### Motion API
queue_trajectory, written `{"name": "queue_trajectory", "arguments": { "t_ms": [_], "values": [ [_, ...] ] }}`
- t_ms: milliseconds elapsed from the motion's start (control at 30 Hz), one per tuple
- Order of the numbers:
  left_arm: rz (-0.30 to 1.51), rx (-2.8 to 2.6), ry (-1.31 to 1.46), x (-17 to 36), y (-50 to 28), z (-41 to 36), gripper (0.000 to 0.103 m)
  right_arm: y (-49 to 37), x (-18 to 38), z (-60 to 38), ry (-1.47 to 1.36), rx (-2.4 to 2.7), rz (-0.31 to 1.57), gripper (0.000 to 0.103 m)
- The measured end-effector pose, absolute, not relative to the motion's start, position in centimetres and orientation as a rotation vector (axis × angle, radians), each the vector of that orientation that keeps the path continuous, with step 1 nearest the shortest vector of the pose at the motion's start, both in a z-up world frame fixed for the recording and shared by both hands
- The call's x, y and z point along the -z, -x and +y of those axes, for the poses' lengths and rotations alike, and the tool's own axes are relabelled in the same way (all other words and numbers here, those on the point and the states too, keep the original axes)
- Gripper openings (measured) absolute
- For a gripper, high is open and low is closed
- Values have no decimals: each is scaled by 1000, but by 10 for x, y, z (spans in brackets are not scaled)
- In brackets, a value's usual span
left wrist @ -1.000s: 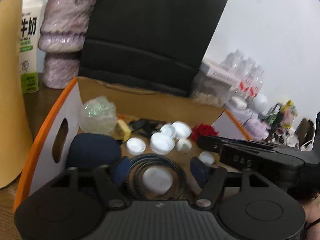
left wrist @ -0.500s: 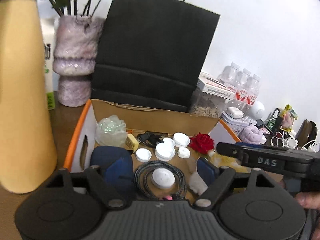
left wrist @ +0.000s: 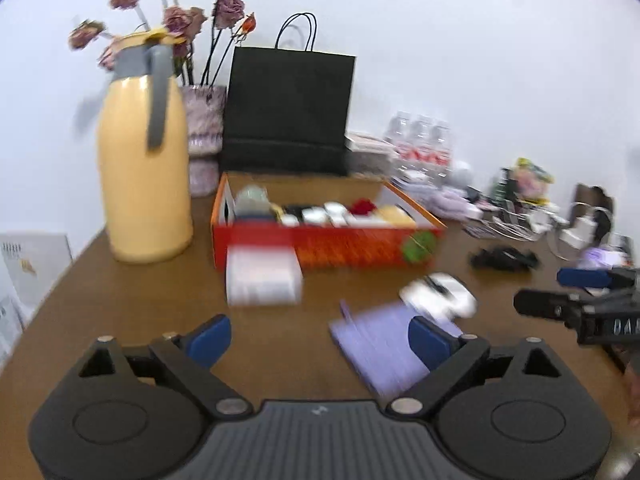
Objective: Organize objects
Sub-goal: 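Move both tools back toward the purple cloth and white cloth, then grasp the white cloth with the right tool while the left tool grasps the white plastic container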
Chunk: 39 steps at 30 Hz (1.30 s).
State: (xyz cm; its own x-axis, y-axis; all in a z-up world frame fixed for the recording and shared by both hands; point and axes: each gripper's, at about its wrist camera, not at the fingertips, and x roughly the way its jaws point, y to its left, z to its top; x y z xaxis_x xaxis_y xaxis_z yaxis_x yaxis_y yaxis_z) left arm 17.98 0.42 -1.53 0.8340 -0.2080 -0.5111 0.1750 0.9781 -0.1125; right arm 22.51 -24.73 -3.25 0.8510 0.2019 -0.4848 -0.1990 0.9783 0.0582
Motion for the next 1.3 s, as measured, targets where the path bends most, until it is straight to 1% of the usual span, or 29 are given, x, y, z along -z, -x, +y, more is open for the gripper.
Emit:
{"name": "queue_trajectory", "arguments": {
  "t_ms": [67,133,233,300,433,600,733,800,900,967,1000,1067,1133,1233,1300],
  "values": [
    [567,218,62,20,-143,5,99,-173,41,-249,-6,-235,483,103],
    [584,228,-8,20,-119,1,99,-129,50,-250,-24,-257,435,103],
    [509,190,-88,13,-97,-6,99,-98,60,-245,-34,-275,478,103],
    [479,194,-67,8,-92,-6,100,-92,62,-240,13,-266,497,103],
    [484,206,-64,10,-93,-10,100,-99,64,-238,62,-171,503,103],
    [544,203,-59,25,-111,-11,100,-114,78,-256,-2,-120,540,103],
    [585,180,-45,37,-139,-11,100,-135,85,-266,7,-111,554,98],
    [599,183,-35,40,-156,-12,100,-150,85,-267,25,-113,551,95],
    [594,199,-66,42,-187,-20,100,-183,84,-269,52,-125,542,86],
    [575,190,-112,39,-208,-24,100,-210,82,-269,65,-141,534,72],
    [556,169,-139,37,-220,-26,100,-224,82,-269,62,-151,534,70],
    [519,150,-167,37,-245,-25,100,-253,83,-268,62,-174,547,62],
    [540,136,-157,42,-276,-21,100,-282,85,-264,85,-192,557,56],
    [607,100,-121,59,-331,-14,99,-322,92,-258,136,-197,571,52],
    [604,49,-103,69,-356,-12,99,-349,103,-256,155,-188,608,50]
  ]
}}
